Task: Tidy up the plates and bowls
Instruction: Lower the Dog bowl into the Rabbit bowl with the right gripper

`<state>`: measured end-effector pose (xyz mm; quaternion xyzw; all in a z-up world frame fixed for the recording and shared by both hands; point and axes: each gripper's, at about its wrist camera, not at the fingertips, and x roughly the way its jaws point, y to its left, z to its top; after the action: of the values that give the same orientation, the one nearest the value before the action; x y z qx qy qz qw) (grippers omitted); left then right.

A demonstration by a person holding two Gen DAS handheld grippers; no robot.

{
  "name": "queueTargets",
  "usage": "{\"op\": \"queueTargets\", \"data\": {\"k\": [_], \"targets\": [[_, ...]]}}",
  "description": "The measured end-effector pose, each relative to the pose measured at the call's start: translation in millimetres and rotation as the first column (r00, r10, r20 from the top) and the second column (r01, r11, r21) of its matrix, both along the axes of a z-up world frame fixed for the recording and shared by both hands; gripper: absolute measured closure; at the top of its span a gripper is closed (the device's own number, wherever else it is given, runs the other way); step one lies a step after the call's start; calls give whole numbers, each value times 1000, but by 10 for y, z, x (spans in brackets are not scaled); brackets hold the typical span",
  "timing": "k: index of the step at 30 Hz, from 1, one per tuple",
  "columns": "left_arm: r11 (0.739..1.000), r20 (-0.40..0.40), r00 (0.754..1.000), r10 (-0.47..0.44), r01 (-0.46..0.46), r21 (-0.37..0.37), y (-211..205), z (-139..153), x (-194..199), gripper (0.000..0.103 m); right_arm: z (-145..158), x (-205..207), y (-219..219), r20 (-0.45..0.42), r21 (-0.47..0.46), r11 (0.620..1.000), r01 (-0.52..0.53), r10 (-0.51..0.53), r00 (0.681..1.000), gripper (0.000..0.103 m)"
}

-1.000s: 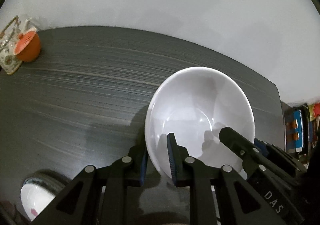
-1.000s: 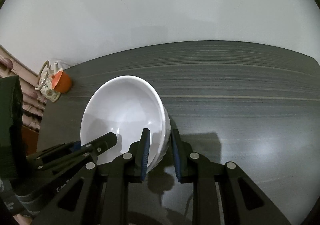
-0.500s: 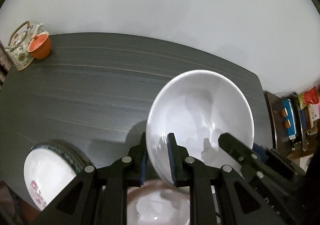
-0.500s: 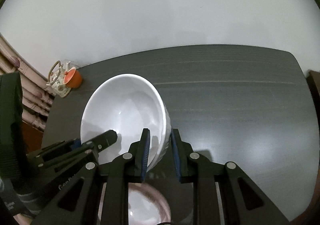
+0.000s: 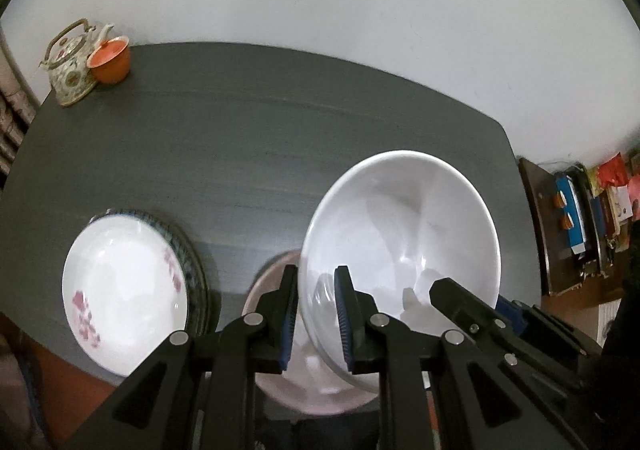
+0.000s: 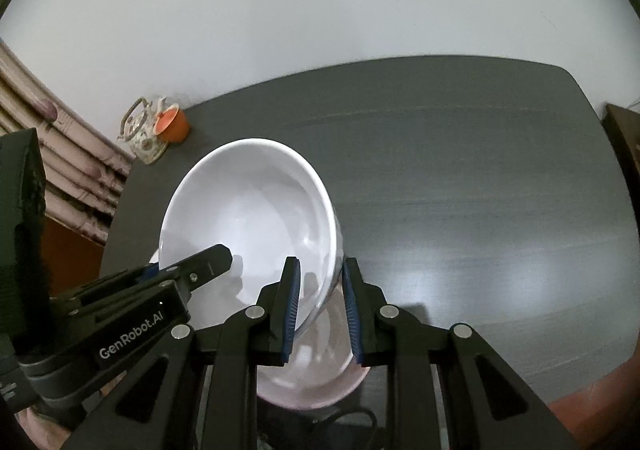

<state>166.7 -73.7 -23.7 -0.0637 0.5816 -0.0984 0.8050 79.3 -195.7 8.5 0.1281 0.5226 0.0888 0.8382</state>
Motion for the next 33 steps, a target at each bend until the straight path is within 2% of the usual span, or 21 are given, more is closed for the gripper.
{"op": "queueTargets", "data": {"k": [6,13,24,33], "targets": [[1000,-40,999,7,-6,11,23,-126,-260,85,-188,-205,57,-40,2,1000,-13,13,999,82],[1000,-83,996,9,-6,28,-34,-315,-350,85,-374,-294,43,-82,6,1000,-14,14,996,82],[998,-118,993,20,-14,55,-32,-515,-297,85,-586,-303,62,-133,14,1000,-25,27,991,81],[999,-126,992,17,-11,44,-63,-622,-272,85,-736,-243,53,-160,21,999,-25,28,987,80]]}}
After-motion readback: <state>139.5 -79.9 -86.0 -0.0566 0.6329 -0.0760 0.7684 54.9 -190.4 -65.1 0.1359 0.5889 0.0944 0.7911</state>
